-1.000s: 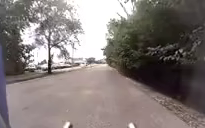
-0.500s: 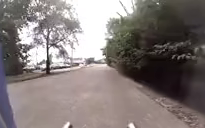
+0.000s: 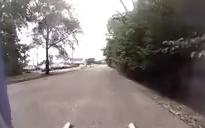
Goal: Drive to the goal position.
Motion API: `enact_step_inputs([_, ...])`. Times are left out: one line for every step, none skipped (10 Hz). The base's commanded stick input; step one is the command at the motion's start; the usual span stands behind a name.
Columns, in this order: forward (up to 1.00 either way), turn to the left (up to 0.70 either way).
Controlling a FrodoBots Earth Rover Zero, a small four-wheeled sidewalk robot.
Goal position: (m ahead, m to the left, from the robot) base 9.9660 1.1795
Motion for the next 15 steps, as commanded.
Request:
enact_step_inputs([0.60,0.15])
enact_step_inputs([0.60,0.13])
enact_step_inputs([0.60,0.02])
enact_step_inputs([0.60,0.00])
enact_step_inputs([0.60,0.00])
enact_step_inputs([0.60,0.00])
enact_step_inputs([0.60,0.00])
enact_step_inputs([0.60,0.00])
enact_step_inputs([0.60,0.00])
enact_step_inputs([0.60,0.00])
enact_step_inputs([0.60,0.00])
enact_step_inputs([0.60,0.00])
enact_step_inputs([0.60,0.00])
enact_step_inputs([0.60,0.00])
enact_step_inputs([0.60,0.00])
